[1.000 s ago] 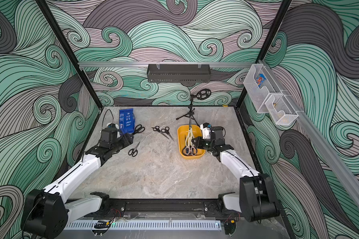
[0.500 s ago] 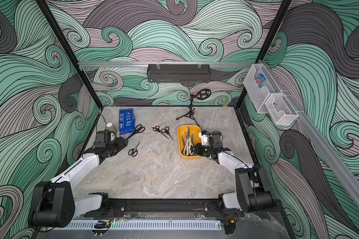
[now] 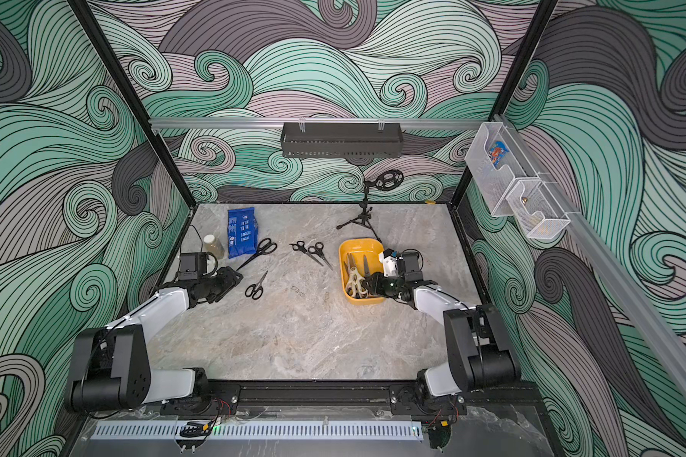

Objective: Put the scissors into the storage box
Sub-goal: Place the scissors in the storage box.

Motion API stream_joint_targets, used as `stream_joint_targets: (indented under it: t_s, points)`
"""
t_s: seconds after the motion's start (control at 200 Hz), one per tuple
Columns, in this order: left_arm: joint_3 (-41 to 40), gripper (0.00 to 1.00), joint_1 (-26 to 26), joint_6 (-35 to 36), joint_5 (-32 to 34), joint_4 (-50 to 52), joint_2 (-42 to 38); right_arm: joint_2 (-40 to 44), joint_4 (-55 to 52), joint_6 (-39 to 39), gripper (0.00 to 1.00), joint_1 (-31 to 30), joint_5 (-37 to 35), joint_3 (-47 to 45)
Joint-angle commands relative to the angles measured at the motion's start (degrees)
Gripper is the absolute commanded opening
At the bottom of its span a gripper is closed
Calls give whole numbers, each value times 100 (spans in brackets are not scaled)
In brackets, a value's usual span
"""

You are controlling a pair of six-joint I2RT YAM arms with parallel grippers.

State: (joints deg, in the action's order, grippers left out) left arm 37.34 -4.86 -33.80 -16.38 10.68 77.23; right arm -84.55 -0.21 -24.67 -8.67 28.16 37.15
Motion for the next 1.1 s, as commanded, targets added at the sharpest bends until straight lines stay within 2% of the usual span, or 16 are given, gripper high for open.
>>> stream_joint_targets:
  t_s: [0.0,0.15,0.215,0.41,0.685,1.096]
  points:
    - [162,56,-41,317,-183,227,151,-64,-106,24,30,9,-165,154]
    - [206,44,-35,629,-464,198,386,192,-389,145,36,14,-456,357]
    - [322,38,-26,783,-343,377,599,347,-555,227,38,12,-633,459]
    - [612,29,42,1157,-6,743,840,730,-713,275,42,14,-785,589]
    - [839,28,526,1255,670,989,1063,909,-701,235,42,-3,-563,718]
    - [932,27,705,1260,872,1033,1443,926,-705,322,43,-3,-526,671]
